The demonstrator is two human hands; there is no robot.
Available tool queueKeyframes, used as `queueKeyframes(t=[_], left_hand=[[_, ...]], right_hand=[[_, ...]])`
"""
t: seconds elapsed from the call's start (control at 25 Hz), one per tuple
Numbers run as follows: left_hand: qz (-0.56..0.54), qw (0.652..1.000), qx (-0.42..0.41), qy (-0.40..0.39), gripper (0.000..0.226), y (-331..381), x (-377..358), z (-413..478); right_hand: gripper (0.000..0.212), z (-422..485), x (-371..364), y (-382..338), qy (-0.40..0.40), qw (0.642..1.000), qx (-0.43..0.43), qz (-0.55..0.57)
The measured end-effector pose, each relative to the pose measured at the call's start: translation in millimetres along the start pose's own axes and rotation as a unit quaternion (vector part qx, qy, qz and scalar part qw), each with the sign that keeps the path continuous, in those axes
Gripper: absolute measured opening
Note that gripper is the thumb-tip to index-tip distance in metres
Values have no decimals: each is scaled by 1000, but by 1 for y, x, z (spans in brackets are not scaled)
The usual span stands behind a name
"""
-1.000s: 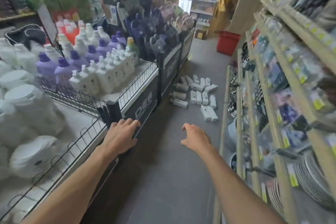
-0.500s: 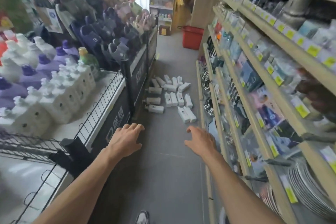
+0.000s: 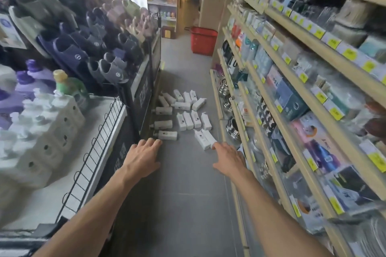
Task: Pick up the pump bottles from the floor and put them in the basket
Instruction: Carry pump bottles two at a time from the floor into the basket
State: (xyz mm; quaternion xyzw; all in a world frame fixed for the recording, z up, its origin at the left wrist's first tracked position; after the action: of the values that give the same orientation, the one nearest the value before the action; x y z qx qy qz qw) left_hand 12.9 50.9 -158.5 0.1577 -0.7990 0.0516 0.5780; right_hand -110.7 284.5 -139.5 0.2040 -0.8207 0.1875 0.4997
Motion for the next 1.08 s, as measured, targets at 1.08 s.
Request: queueKeyframes(t=[1.08], left_hand=[[-31, 997, 64, -35, 70, -105, 128, 445]], right_hand=[[51, 496, 196, 11, 18, 996, 81, 37]])
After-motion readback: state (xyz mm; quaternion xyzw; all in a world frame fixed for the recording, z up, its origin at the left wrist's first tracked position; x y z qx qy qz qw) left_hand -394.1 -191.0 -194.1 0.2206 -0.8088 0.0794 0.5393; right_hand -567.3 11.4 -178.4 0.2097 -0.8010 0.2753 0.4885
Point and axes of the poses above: each hand's wrist, its own z-axis towards the middle knuckle, its own x-axis out of the back of the hand, y = z × x, the point moved 7 cm from there along z, towards the middle knuckle, and after that the axes turned 14 degrees about -y, right-handed, at the moved point
